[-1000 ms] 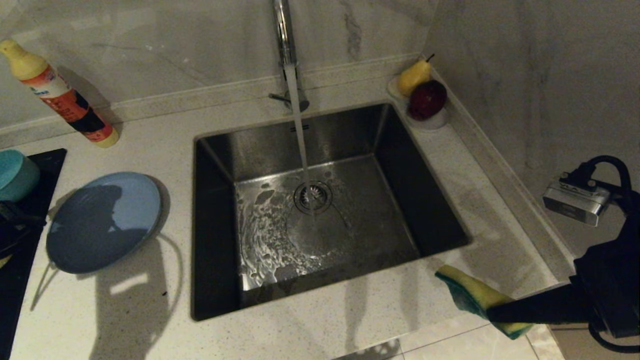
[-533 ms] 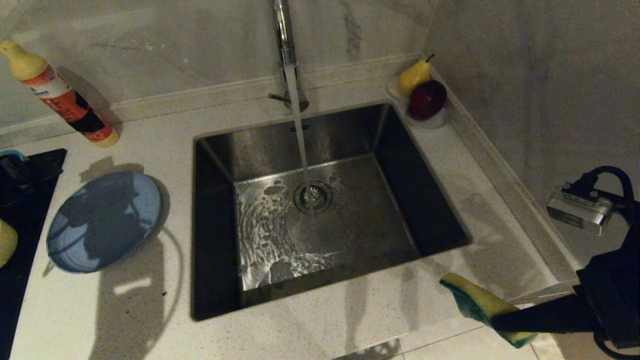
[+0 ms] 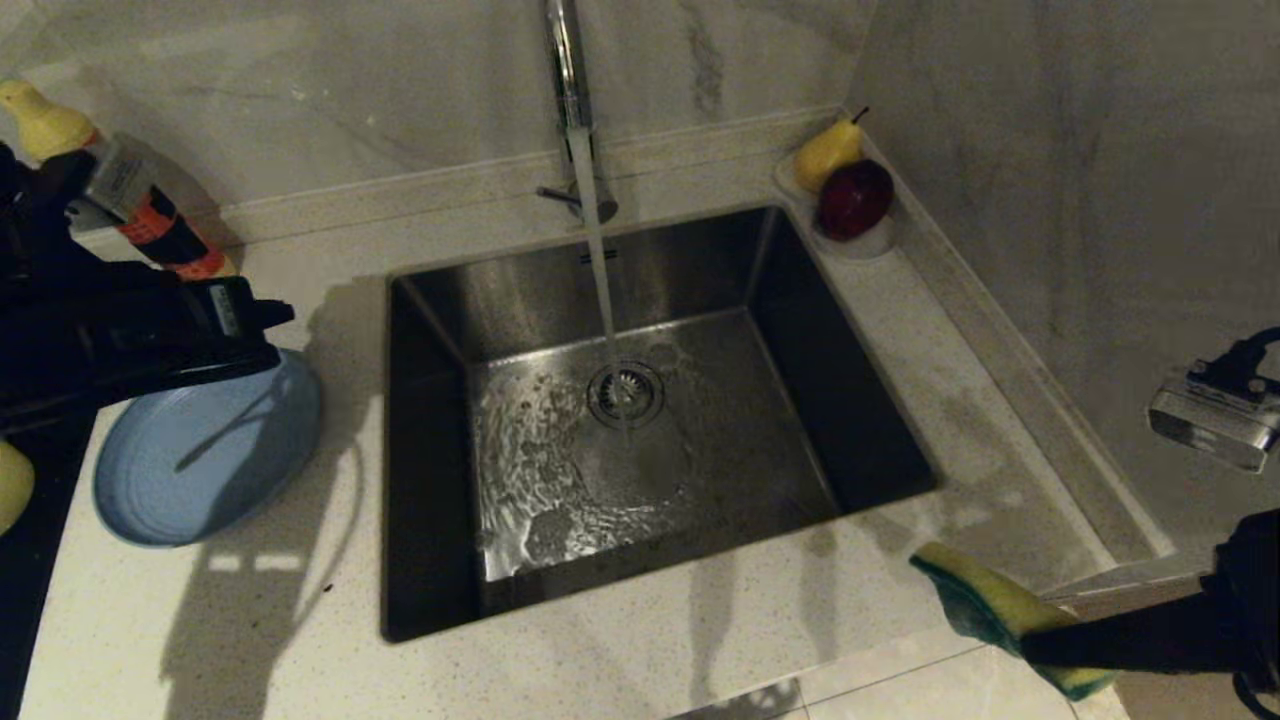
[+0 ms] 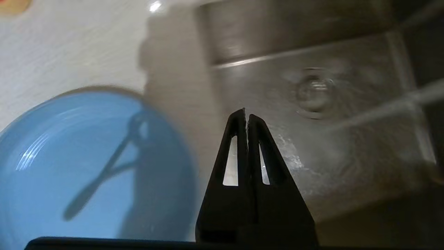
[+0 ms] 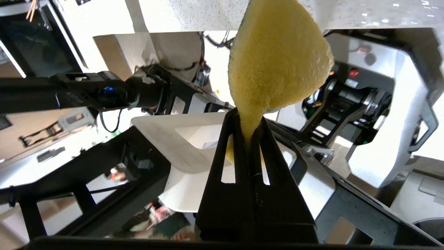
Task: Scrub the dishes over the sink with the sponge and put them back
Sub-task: Put down the sponge
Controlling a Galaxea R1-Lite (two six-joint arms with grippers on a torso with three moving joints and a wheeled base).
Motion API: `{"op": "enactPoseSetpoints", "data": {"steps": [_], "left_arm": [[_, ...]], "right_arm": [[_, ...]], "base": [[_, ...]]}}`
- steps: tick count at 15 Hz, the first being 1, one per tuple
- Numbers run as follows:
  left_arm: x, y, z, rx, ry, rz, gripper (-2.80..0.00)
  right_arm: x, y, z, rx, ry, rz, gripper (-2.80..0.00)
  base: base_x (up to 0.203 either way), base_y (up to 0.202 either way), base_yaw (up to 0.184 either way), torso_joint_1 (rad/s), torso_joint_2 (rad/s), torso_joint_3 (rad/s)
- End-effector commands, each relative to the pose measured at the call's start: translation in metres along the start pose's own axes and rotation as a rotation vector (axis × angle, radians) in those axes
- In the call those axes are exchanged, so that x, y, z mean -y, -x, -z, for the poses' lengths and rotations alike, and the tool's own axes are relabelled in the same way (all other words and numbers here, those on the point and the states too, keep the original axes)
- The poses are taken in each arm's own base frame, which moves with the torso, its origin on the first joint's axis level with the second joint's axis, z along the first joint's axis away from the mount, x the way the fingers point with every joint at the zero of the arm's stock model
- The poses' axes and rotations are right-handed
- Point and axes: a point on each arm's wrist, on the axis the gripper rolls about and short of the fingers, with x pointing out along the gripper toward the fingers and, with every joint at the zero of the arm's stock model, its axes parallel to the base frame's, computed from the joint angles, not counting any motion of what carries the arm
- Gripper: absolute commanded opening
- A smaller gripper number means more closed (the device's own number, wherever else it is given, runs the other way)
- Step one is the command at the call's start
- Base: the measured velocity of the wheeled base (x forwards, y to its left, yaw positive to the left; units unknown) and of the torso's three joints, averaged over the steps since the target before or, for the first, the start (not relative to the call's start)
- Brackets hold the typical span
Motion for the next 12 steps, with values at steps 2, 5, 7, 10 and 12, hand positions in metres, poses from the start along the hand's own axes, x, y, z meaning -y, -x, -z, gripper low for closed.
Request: {"op": "enactPoseSetpoints", "data": {"steps": [2,5,7,10,12], "left_arm": [[0.018,0.078,-0.006,0.151,-0.029,0.070,-2.80],[0.021,0.165,0.012,0.323,-0.043,0.085,-2.80],[0.020,0.213,0.036,0.403,-0.049,0.089,-2.80],[0.018,0.256,0.089,0.411,-0.051,0.067,-2.80],[0.016,0.256,0.129,0.354,-0.049,0.009,-2.80]], "right_arm": [[-0.002,0.012,0.007,0.045,0.012,0.020,-2.80],[0.004,0.006,0.011,0.028,0.001,0.032,-2.80],[0.006,0.006,0.015,0.019,-0.002,0.033,-2.80],[0.008,0.007,0.020,0.018,-0.004,0.036,-2.80],[0.009,0.006,0.020,0.012,-0.007,0.039,-2.80]], "base": [[0.000,0.000,0.000,0.000,0.00,0.000],[0.000,0.000,0.000,0.000,0.00,0.000],[0.000,0.000,0.000,0.000,0.00,0.000],[0.000,0.000,0.000,0.000,0.00,0.000],[0.000,0.000,0.000,0.000,0.00,0.000]]}}
